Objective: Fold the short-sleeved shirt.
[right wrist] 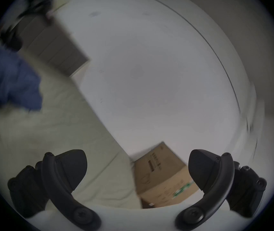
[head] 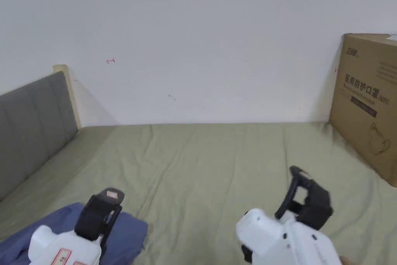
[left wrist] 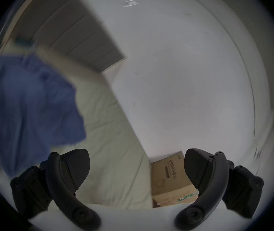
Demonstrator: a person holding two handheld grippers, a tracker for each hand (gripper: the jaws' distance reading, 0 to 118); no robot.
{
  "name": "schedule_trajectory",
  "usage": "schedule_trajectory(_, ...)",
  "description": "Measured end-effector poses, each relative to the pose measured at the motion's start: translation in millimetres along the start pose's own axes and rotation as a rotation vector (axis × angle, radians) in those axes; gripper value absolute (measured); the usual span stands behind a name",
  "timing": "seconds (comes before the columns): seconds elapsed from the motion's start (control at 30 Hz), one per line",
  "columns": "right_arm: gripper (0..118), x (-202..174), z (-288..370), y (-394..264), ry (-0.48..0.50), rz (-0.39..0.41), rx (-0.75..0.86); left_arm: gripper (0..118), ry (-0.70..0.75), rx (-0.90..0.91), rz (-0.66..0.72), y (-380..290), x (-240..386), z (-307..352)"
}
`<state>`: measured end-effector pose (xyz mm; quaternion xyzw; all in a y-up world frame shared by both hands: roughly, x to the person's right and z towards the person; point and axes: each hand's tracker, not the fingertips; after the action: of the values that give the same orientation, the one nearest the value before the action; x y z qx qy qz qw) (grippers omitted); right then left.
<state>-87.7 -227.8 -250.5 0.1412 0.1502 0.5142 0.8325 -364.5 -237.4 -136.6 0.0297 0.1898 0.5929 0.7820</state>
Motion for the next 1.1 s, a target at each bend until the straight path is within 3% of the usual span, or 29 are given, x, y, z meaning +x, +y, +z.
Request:
schedule_trajectory(0.07,118,-21,2,0,0.042,0.137,0.018,114,0.047,-0.015,0.032,-6,-14,-4)
schedule_trajectory(0.1,118,-28,2,0,0.059,0.168,0.021,114,0.065,-0.02,-0.011,-7,-13,-4)
schedule_trajectory(0.13,118,-30,2,0,0.078,0.155,0.016,114,0.068,-0.021,-0.065,-8,-12,-5)
schedule_trajectory(0.17,118,-28,1,0,0.093,0.089,0.006,114,0.068,-0.007,-0.148,-10,-5,-5)
schedule_trajectory(0.2,118,-23,0,3,0.105,-0.015,-0.014,114,0.069,0.006,-0.23,-10,4,-5)
schedule_trajectory(0.37,118,41,-16,-8,0.16,-0.801,-0.142,114,0.042,0.169,-0.833,-22,69,4)
schedule_trajectory(0.47,118,68,-14,-34,0.17,-1.223,-0.097,114,-0.003,0.262,-1.184,-44,97,16)
schedule_trajectory(0.5,118,71,-13,-43,0.117,-1.279,-0.137,114,-0.02,0.271,-1.267,-50,101,19)
schedule_trajectory(0.57,118,72,-8,-53,0.069,-1.309,-0.135,115,-0.022,0.271,-1.351,-57,104,22)
schedule_trajectory(0.73,118,72,2,-51,0.002,-1.132,-0.104,115,-0.048,0.224,-1.243,-57,103,25)
schedule_trajectory(0.87,118,80,5,-43,-0.005,-1.115,-0.111,108,-0.04,0.235,-1.217,-51,104,25)
schedule_trajectory(0.9,118,82,7,-43,-0.001,-1.112,-0.107,97,-0.05,0.228,-1.212,-50,104,25)
schedule_trajectory(0.97,113,82,12,-41,0.021,-1.096,-0.034,45,-0.056,0.223,-1.211,-49,104,25)
schedule_trajectory(1.0,104,81,13,-39,0.021,-1.067,-0.042,24,-0.045,0.223,-1.22,-50,104,24)
schedule_trajectory(1.03,73,78,13,-35,0.004,-1.028,-0.062,11,-0.031,0.22,-1.232,-50,103,23)
schedule_trajectory(1.07,40,75,12,-33,-0.02,-1.012,-0.073,8,-0.029,0.217,-1.242,-50,102,23)
schedule_trajectory(1.1,17,72,11,-32,-0.032,-1.018,-0.085,5,-0.036,0.215,-1.249,-51,99,23)
